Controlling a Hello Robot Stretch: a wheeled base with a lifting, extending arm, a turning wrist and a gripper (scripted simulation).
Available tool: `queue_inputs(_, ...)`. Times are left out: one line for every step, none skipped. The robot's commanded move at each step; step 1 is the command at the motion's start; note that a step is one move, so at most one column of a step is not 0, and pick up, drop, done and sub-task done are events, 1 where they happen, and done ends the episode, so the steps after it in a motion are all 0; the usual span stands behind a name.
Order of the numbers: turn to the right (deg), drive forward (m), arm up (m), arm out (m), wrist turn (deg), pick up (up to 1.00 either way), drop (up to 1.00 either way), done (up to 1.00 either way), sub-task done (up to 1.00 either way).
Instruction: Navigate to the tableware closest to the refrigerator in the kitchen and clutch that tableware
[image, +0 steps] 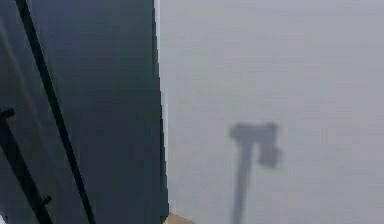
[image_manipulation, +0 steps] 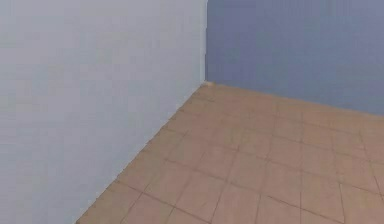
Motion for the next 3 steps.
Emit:
queue_inputs(-45.0,0.00,0.00,0.00,0.0,0.00,0.00,0.00,0.00)
queue_inputs(-45.0,0.00,0.00,0.00,0.0,0.00,0.00,0.00,0.00)
queue_inputs(-45.0,0.00,0.00,0.00,0.0,0.00,0.00,0.00,0.00)
